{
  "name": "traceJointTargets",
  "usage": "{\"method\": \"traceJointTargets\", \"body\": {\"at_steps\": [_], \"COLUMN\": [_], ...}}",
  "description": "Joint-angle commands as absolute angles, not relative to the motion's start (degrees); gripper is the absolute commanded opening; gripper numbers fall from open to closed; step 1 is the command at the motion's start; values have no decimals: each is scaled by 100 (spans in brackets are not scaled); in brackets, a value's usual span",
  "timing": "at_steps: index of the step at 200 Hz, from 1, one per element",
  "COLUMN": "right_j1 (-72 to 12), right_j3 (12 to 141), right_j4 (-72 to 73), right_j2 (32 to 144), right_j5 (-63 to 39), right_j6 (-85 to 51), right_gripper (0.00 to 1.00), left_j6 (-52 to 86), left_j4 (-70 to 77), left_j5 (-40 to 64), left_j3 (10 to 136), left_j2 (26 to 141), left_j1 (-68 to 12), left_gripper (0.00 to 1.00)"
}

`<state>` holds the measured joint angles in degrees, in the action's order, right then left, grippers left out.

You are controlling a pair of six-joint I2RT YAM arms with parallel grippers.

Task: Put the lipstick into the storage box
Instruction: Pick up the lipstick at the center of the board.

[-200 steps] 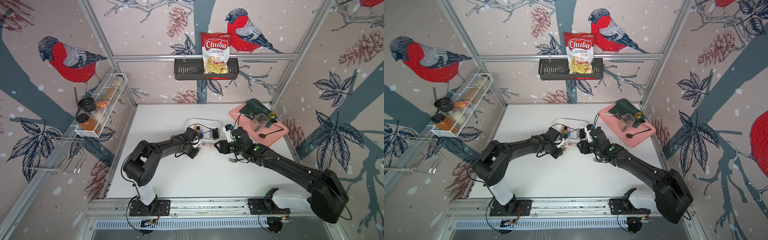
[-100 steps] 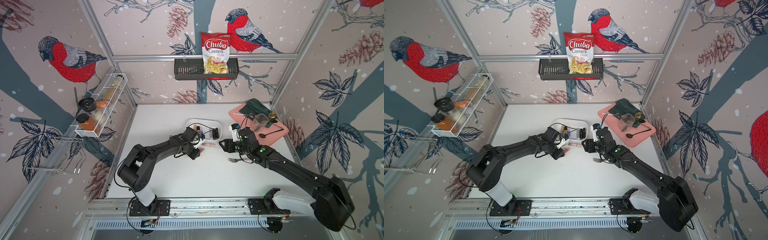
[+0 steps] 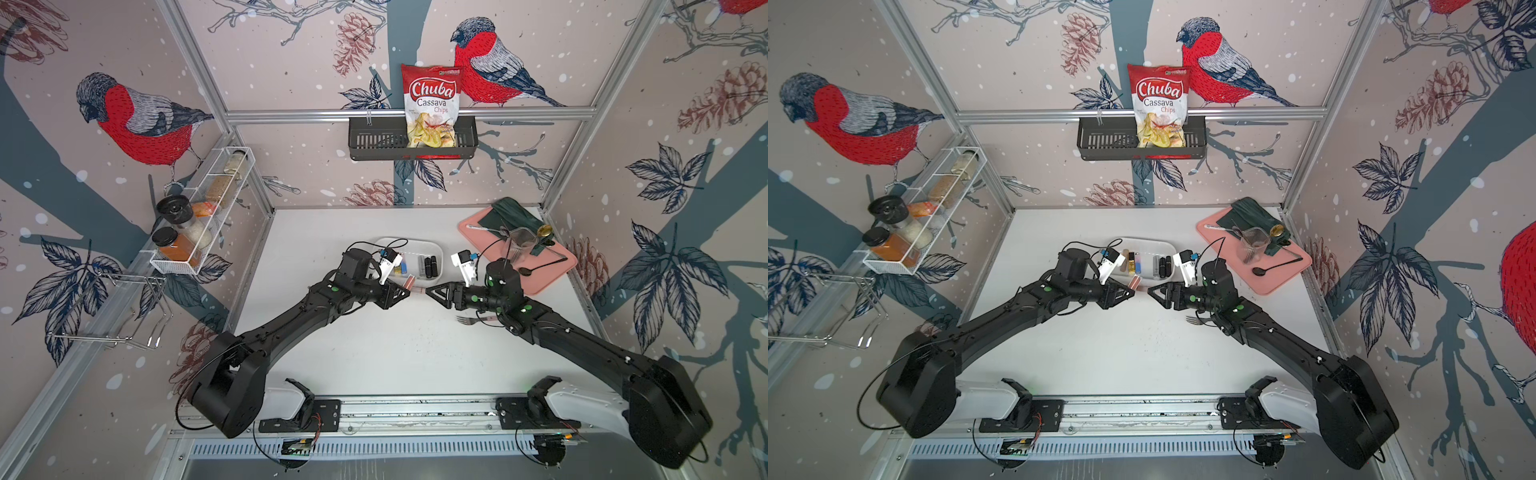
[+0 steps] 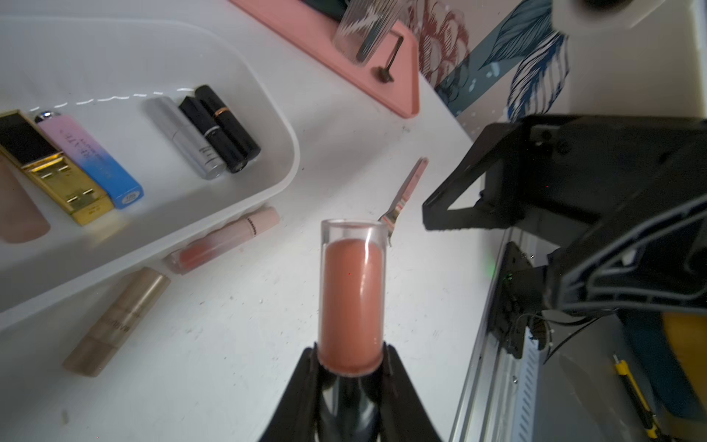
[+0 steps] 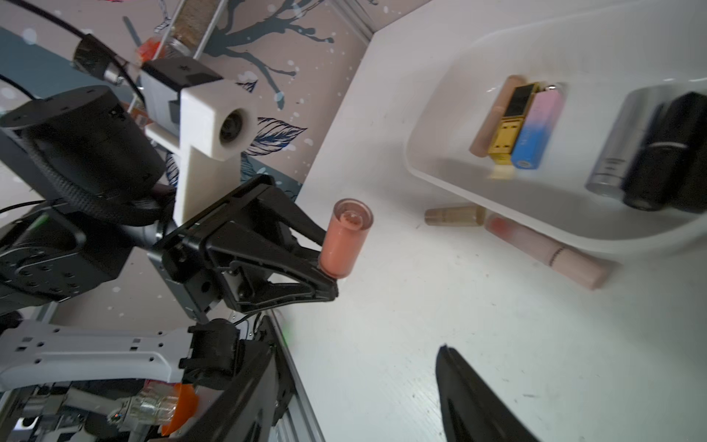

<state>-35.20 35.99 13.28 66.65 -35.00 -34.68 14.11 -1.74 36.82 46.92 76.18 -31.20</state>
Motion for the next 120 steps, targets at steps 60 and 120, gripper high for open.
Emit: {"method": "traceJointTargets", "body": {"at_steps": [60,120], "right_j1": [-3810,-4018], "right_j3": [4219,4561], "right_j4": [2250,2403], "right_j2": [7095,7506], "right_j5": [-3798,-3773], "right_j6": [-3813,-3872], "right_gripper": [69,58], "left_j6": [2828,2882], "left_j4": [1704,1804], "left_j5": [4482,4588], "left_j3": [4197,4084], "left_j2": [7013,6908], "left_j1": [-3100,-3094], "left_gripper": [8,8]}}
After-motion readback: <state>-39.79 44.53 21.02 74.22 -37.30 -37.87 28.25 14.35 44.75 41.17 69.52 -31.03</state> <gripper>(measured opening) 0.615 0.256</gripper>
